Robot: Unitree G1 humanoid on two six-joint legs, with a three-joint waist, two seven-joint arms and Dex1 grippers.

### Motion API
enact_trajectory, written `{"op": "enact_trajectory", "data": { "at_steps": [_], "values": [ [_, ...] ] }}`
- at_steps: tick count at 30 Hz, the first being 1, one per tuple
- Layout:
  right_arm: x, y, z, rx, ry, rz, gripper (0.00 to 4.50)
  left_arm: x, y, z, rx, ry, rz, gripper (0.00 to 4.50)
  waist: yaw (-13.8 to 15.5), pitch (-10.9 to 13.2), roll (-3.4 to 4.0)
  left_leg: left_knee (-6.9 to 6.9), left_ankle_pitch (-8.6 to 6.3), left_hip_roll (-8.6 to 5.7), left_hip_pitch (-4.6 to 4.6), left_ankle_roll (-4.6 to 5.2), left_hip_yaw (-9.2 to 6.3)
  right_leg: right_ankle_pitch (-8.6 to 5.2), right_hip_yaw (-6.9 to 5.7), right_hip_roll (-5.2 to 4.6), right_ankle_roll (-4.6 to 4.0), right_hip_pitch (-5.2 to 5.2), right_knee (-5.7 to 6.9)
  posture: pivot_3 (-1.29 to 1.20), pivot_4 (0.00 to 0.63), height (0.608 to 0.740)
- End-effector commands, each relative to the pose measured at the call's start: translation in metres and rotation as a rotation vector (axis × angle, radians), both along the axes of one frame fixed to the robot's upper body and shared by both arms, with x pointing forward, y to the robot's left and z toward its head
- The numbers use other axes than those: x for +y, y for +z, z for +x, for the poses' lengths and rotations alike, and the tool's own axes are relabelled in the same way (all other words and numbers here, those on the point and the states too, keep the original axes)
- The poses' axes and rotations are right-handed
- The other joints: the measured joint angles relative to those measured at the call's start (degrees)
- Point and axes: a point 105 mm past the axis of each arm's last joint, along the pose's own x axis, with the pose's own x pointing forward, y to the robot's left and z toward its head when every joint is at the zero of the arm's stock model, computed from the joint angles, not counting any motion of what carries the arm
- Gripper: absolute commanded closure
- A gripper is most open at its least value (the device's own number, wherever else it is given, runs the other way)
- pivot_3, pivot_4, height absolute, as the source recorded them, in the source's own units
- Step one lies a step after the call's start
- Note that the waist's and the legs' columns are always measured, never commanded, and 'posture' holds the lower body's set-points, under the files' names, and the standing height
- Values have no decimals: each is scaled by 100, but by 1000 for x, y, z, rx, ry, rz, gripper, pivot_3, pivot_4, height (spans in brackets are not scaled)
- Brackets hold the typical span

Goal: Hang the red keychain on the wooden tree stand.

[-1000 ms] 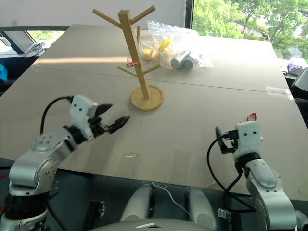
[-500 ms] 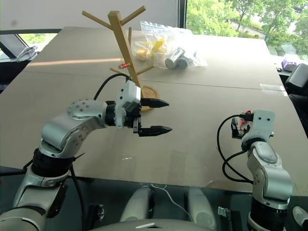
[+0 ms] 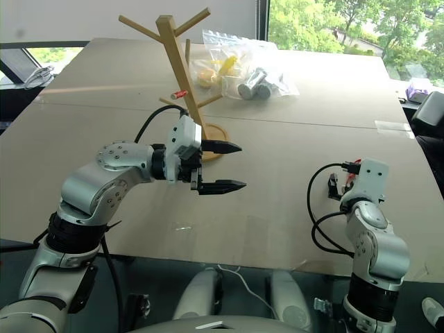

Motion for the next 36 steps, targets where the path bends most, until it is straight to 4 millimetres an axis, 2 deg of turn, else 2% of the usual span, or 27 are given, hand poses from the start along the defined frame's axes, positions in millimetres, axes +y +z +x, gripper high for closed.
{"op": "enact_trajectory", "data": {
  "at_steps": [1, 3, 5, 6, 9, 10, 16, 19, 23, 27, 32, 36],
  "values": [
    [-9, 3, 1, -12, -30, 4, 563, -1, 14, -3, -51, -10, -19, 0, 0, 0, 0, 0, 0, 0, 0, 0, 0, 0, 0, 0, 0, 0, 0, 0, 150, 740],
    [-13, 1, 2, -4, -37, 10, 1315, -1, 16, -3, -52, -9, -21, 0, -2, 0, 0, 0, 0, 0, 1, 0, 0, 0, 0, 0, 0, 0, 0, 0, 150, 740],
    [-15, -1, 3, 1, -40, 12, 2287, -1, 17, -3, -52, -8, -24, 0, -5, 0, 0, 0, 0, 0, 2, 0, 0, 0, 0, 0, 0, 0, 1, 0, 150, 740],
    [-15, -1, 4, 1, -38, 11, 2916, -2, 17, -3, -51, -7, -26, 0, -4, 0, 0, 0, 0, 0, 2, 0, 0, 0, 0, 0, 0, 0, 1, 0, 150, 740],
    [-17, -1, 5, 0, -31, 0, 4288, -1, 18, -4, -50, -6, -27, 0, -4, 0, 0, 0, 0, 0, 2, 0, 0, 0, 1, 1, 0, 0, 1, 0, 150, 740],
    [-17, -1, 5, 0, -28, -3, 4405, -1, 18, -4, -49, -6, -27, 0, -2, 0, -1, 0, 0, 0, 2, 0, 0, 0, 1, 0, 0, 0, 1, 0, 150, 740],
    [-13, -1, 6, -4, 25, -30, 4405, -1, 21, -5, -43, -1, -42, 0, -5, 0, -1, 1, 0, 0, 2, 0, 0, 0, 1, 0, 0, 1, 1, 0, 150, 740],
    [-5, 3, 5, -18, 117, -77, 4405, 2, 22, -4, -43, 26, -64, 0, -5, 0, 0, 1, 0, 0, 2, 0, 0, 0, 1, 0, 1, 1, 0, 0, 150, 740],
    [22, 25, -2, -139, 356, -150, 4405, 15, 22, -6, -17, 77, -108, 0, -19, 1, 1, -1, 0, 0, 2, 0, 0, 0, 1, 1, 1, 1, -3, 0, 150, 740],
    [71, 63, -22, -385, 722, -274, 4405, 32, 26, -18, 58, 159, -202, 0, -25, 10, 16, -4, 0, 3, -1, 0, 5, -1, 7, 0, 2, -6, -2, 0, 150, 740],
    [119, 85, -34, -603, 1013, -345, 4405, 50, 35, -30, 127, 259, -294, 0, -10, 9, 12, 2, 0, 3, 6, 0, -3, -12, -1, 0, 23, 5, -2, 0, 150, 740],
    [145, 93, -36, -739, 1178, -416, 4405, 74, 51, -33, 110, 407, -398, 0, -8, 9, 10, 7, 0, 3, 5, 0, -6, -10, -3, -2, 19, 8, -3, 0, 150, 740]
  ]
}}
